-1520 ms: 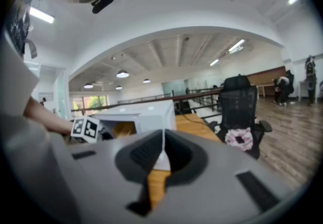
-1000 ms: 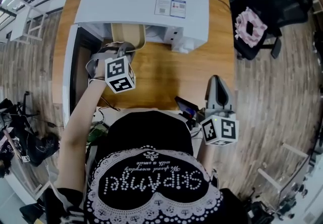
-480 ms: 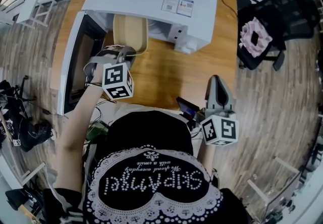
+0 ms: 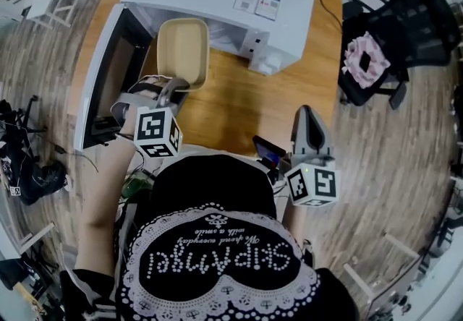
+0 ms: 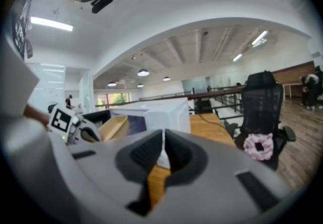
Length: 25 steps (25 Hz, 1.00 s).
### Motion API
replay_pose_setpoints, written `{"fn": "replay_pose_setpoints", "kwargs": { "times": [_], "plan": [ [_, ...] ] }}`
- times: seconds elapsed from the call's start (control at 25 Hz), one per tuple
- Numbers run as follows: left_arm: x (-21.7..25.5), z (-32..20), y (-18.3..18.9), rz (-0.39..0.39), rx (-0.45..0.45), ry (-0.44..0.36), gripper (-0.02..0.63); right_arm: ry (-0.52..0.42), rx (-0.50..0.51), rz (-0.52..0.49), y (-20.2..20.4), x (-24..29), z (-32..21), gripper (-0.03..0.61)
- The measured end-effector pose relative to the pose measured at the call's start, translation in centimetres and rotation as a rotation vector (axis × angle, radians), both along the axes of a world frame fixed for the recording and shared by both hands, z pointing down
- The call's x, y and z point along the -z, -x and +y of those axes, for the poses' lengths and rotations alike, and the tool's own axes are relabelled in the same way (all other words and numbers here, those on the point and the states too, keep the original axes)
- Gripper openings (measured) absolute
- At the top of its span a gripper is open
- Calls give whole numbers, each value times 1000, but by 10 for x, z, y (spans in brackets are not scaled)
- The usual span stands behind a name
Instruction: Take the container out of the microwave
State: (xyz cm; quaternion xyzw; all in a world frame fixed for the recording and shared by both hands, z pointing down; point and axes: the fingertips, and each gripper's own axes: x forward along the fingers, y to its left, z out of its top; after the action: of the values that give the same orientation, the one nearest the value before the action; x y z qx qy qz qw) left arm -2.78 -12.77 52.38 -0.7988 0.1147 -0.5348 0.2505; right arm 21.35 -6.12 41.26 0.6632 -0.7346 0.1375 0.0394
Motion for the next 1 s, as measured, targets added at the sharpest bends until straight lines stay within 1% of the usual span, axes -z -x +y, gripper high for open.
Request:
{"fn": "replay_pose_setpoints", "kwargs": {
  "times": [0.2,0.48,0.84,1.0],
  "plan": [
    [9,22,5,-8,-34,-4,28,4,11,4,-1,-3,2,35],
    [12,51,22,-31,-68,40,28,1,5,-2,-5,-3,8,35],
    [25,83,38,-1,-93,122,28,3,15,-9,-3,-5,6,35],
    [25,99,44,15,-73,184,28,5,29,-11,2,-7,2,35]
  ]
}}
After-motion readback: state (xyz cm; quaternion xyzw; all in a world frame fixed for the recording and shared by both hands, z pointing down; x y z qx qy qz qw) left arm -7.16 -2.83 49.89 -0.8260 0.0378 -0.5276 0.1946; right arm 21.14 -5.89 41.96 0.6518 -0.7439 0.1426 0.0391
